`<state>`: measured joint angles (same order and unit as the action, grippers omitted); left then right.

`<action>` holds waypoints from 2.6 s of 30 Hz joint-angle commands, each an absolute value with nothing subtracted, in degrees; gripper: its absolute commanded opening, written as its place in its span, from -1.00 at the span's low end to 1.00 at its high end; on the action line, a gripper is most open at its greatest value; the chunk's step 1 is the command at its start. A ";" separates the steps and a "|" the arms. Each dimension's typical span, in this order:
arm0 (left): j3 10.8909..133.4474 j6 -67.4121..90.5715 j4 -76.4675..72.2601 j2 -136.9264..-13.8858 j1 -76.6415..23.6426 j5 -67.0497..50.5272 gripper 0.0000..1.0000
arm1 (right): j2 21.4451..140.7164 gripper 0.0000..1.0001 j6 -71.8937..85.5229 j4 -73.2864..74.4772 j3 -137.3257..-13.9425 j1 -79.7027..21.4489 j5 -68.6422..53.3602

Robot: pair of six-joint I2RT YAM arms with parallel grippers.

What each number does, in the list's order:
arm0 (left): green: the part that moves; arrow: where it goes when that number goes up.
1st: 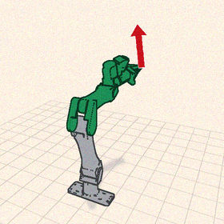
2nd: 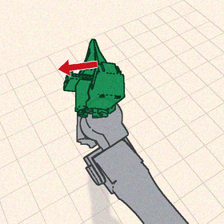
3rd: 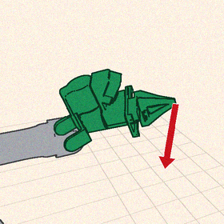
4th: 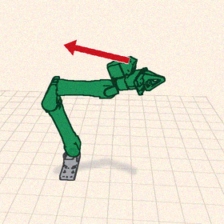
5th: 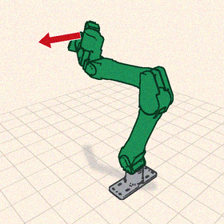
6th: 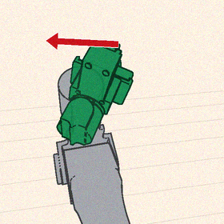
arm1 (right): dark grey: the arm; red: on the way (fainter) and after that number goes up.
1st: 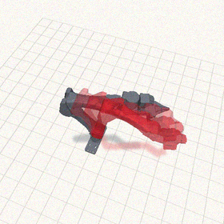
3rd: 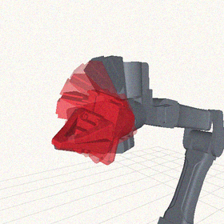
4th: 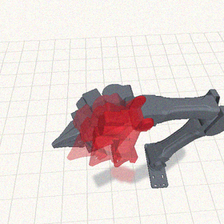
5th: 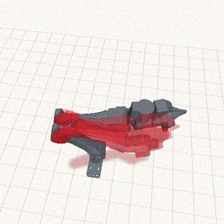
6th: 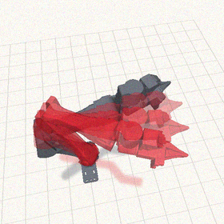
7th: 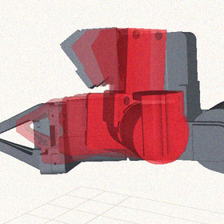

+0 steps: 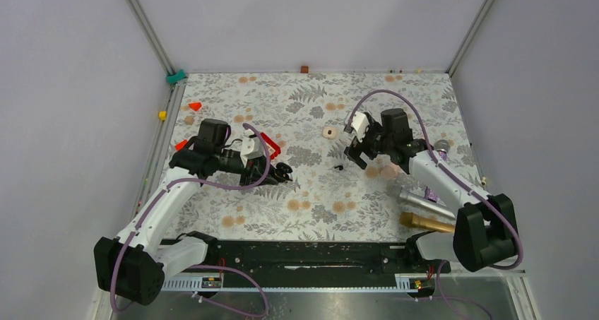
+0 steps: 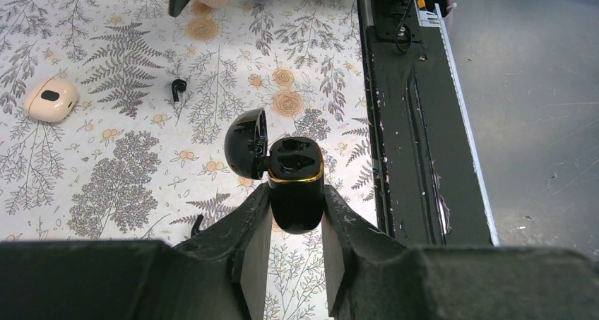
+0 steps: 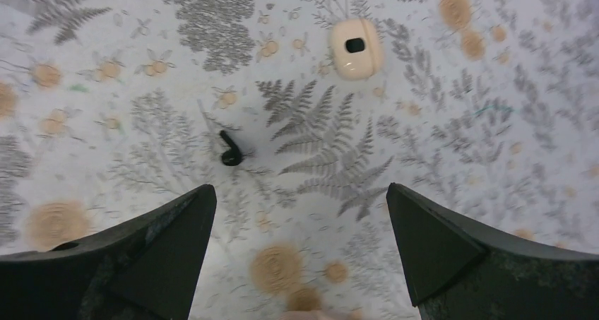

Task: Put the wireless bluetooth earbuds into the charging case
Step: Pick up the earbud from the center of the board.

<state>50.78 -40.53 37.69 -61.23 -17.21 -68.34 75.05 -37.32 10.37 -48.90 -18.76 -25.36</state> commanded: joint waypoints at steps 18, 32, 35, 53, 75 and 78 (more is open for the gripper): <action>52.30 -42.05 37.22 -61.53 -16.31 -68.69 -1.00 | 87.13 0.64 -89.30 -22.00 -30.29 -21.27 -31.99; 52.21 -41.96 37.26 -61.35 -15.59 -69.08 -1.00 | 88.26 0.25 -97.56 -8.18 -34.35 -22.28 -34.92; 52.21 -41.99 37.27 -61.21 -15.58 -69.08 -1.00 | 89.23 0.23 -98.97 -7.69 -34.62 -22.95 -34.07; 52.30 -41.98 37.29 -61.55 -15.16 -69.20 -1.00 | 93.13 -0.03 -99.69 -4.33 -37.70 -24.52 -30.55; 52.21 -42.02 37.27 -62.01 -15.08 -69.44 -1.00 | 93.43 -0.56 -89.37 5.36 -45.99 -26.37 -29.83; 52.14 -42.14 37.28 -62.17 -15.06 -69.51 -1.00 | 90.18 -0.57 -86.03 5.42 -46.06 -26.37 -30.60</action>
